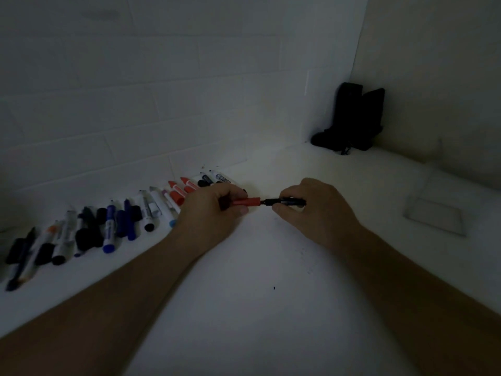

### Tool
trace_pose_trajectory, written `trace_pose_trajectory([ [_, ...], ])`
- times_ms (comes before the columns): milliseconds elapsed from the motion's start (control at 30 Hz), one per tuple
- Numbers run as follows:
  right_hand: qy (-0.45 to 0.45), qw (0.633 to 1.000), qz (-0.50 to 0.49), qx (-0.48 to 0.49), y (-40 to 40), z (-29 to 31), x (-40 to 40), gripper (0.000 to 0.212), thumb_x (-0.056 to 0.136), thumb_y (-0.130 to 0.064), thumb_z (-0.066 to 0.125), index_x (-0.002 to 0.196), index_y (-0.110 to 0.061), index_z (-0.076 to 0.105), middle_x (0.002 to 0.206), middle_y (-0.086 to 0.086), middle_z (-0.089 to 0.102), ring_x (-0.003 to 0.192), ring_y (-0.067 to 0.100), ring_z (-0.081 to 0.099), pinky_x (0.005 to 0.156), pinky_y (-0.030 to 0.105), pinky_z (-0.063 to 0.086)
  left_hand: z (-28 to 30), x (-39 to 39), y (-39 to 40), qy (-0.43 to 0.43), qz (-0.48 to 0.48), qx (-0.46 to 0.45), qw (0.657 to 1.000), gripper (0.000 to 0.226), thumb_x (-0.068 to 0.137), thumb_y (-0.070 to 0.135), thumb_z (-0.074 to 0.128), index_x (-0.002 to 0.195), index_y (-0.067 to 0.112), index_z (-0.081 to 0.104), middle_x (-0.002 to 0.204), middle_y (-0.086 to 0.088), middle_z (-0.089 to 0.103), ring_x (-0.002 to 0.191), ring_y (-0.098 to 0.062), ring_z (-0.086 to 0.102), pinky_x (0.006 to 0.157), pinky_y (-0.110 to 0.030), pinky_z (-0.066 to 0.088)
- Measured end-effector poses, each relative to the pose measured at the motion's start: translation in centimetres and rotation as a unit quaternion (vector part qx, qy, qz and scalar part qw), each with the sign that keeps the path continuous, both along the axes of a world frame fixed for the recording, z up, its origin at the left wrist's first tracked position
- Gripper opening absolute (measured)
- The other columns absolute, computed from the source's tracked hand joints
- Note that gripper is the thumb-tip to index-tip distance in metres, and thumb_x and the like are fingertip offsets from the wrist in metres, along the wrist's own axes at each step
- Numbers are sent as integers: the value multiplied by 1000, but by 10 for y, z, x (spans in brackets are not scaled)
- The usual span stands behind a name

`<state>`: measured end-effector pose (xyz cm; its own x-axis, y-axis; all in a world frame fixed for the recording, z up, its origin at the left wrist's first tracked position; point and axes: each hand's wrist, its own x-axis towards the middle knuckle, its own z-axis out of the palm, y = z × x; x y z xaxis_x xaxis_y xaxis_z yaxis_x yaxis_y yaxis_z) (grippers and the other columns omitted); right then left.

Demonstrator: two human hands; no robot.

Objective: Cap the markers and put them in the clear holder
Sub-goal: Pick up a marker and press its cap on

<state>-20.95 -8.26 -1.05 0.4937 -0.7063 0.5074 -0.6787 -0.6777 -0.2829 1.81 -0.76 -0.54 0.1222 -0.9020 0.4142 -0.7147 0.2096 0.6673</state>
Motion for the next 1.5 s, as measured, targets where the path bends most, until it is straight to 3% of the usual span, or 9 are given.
trace_pose_trajectory([
  [100, 18, 1000, 4, -14, 1, 0, 2, 24, 92, -56, 56, 76, -38, 56, 66, -7, 47, 63, 6, 45, 56, 22, 27, 1, -2, 0, -20, 3, 0, 1000, 24, 81, 26, 81, 103, 30, 73, 93, 22, 67, 88, 7, 61, 81, -14, 46],
  [367, 13, 998, 55, -21, 7, 4, 6, 28, 94, -56, 52, 93, -35, 69, 70, -8, 50, 66, 7, 48, 59, 28, 40, 3, -5, 4, -16, -39, 10, 999, 15, 88, 32, 72, 102, 37, 72, 88, 17, 72, 83, 0, 64, 73, -21, 51],
  [567, 20, 996, 86, -22, 13, 5, 10, 35, 93, -58, 48, 90, -31, 71, 70, -6, 50, 65, 10, 50, 59, 31, 41, 1, -3, 7, -8, -47, 12, 999, 16, 85, 30, 75, 101, 34, 74, 83, 9, 73, 77, -7, 67, 75, -33, 55],
  [833, -15, 998, 59, -5, 17, -5, 17, 29, 95, -54, 50, 97, -32, 69, 77, -11, 59, 69, 7, 53, 63, 28, 44, 4, -8, 6, -52, -50, 2, 997, 11, 87, 26, 73, 98, 29, 74, 84, 14, 72, 81, 1, 64, 67, -9, 44],
  [1033, 94, 994, -1, -62, 27, -5, 21, 42, 99, -56, 27, 118, -38, 60, 86, -12, 64, 80, 16, 51, 70, 37, 42, 5, -7, 9, -26, -71, 5, 997, 19, 94, 18, 65, 108, 26, 73, 90, 17, 71, 83, 5, 64, 75, -10, 47],
  [1167, 71, 995, -17, -61, 30, -5, 23, 36, 99, -46, 39, 120, -29, 63, 101, -7, 66, 92, 21, 52, 75, 39, 41, 6, -9, 13, 12, -83, -12, 996, 27, 100, 7, 52, 118, 15, 70, 85, 17, 68, 76, 7, 63, 71, -2, 42],
  [1267, 79, 992, -29, -91, 35, -1, 19, 23, 97, -38, 56, 114, -25, 66, 105, -4, 64, 96, 23, 52, 74, 38, 41, 7, -11, 16, -68, -77, -53, 993, 26, 99, 14, 56, 120, 20, 71, 101, 10, 73, 84, 4, 61, 78, 1, 37],
  [1400, 95, 986, -46, -131, 52, 13, -12, 21, 92, -35, 66, 111, -25, 69, 105, -4, 63, 92, 21, 50, 70, 37, 42, 10, -23, 25, -141, -150, -110, 972, 33, 99, 22, 57, 130, 28, 64, 120, 9, 71, 103, -8, 64, 92, -27, 49],
  [1500, 90, 981, -51, -165, 65, 39, -48, 20, 92, -28, 67, 109, -17, 70, 102, 2, 64, 86, 23, 52, 72, 36, 44, 7, -33, 31, -175, -179, -118, 961, 47, 98, 31, 56, 144, 37, 47, 125, 21, 63, 109, 0, 55, 94, -21, 42],
])
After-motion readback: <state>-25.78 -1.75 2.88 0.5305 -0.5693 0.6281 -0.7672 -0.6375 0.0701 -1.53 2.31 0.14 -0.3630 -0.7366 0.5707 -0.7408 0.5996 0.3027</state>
